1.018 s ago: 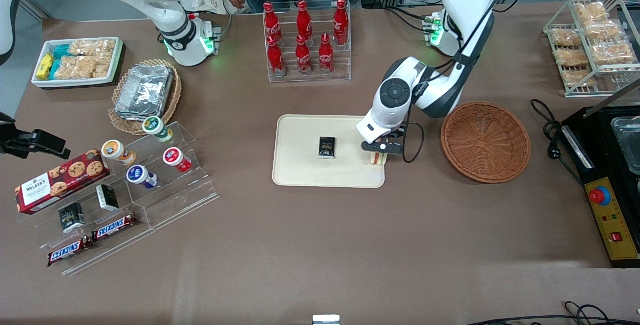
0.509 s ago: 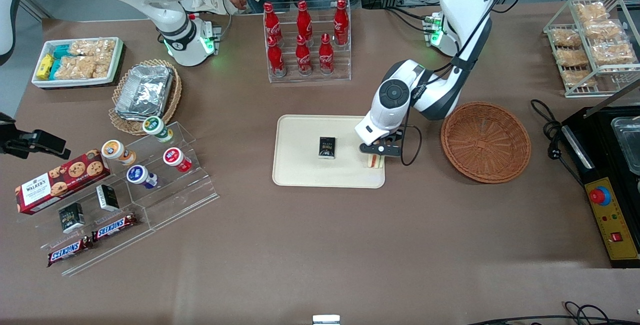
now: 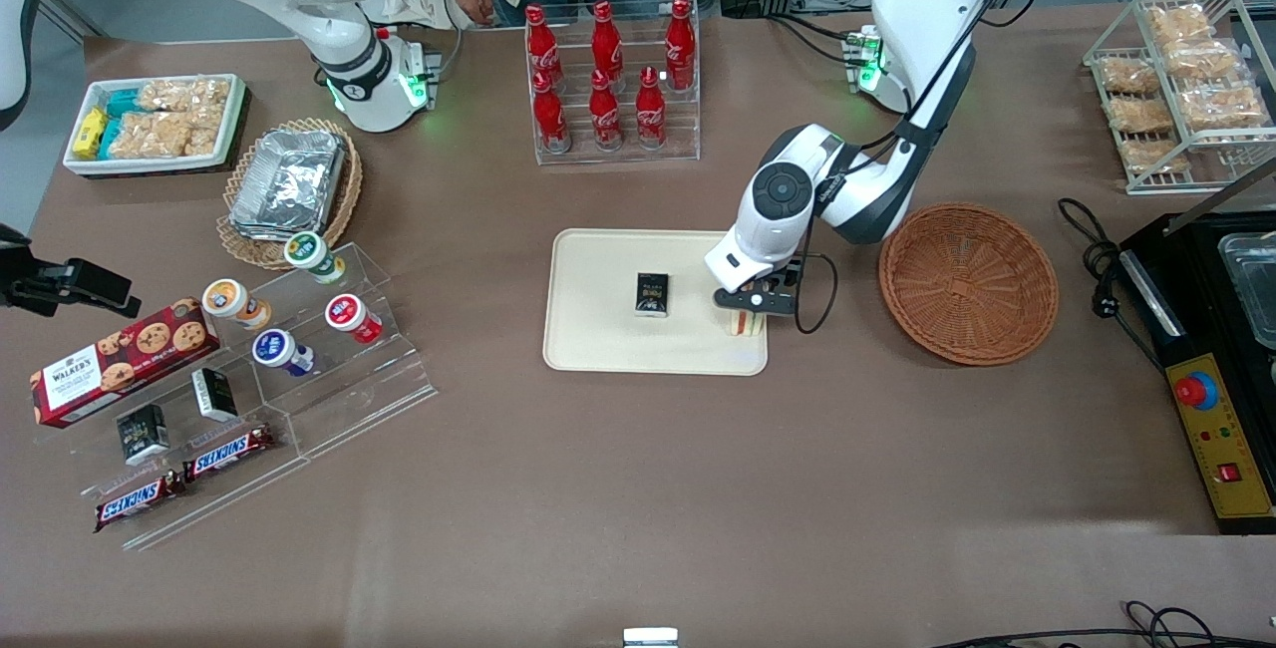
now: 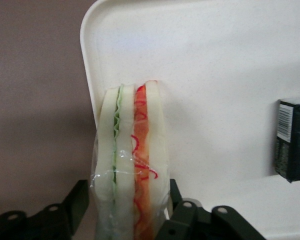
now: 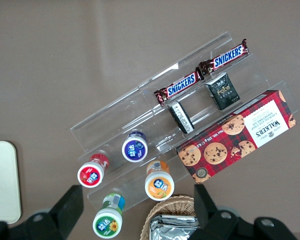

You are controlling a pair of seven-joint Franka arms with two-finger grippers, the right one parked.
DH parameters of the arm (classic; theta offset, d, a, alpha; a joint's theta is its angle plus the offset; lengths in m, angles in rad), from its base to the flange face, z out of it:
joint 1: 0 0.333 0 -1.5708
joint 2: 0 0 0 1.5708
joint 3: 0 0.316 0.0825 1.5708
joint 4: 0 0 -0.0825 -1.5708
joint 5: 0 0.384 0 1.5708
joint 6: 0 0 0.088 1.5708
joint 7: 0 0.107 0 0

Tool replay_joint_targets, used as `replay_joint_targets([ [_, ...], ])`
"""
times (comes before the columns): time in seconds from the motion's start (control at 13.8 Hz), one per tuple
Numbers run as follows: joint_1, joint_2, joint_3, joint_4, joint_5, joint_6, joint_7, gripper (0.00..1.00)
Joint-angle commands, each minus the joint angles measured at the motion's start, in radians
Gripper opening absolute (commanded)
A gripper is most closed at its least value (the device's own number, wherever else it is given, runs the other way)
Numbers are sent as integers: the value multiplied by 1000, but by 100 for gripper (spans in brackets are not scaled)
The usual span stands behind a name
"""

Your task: Place sandwich from basket to tray

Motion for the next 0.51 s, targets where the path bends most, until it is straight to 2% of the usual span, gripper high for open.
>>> replay_joint_targets([
  [0.0, -2, -50, -8, 119, 14, -236, -16, 100],
  [0.22, 11, -51, -8, 310, -14, -558, 53, 100],
  [0.29, 25, -65, -2, 348, -47, -609, 93, 100],
  [0.44, 85, -106, -4, 403, -66, -684, 142, 100],
])
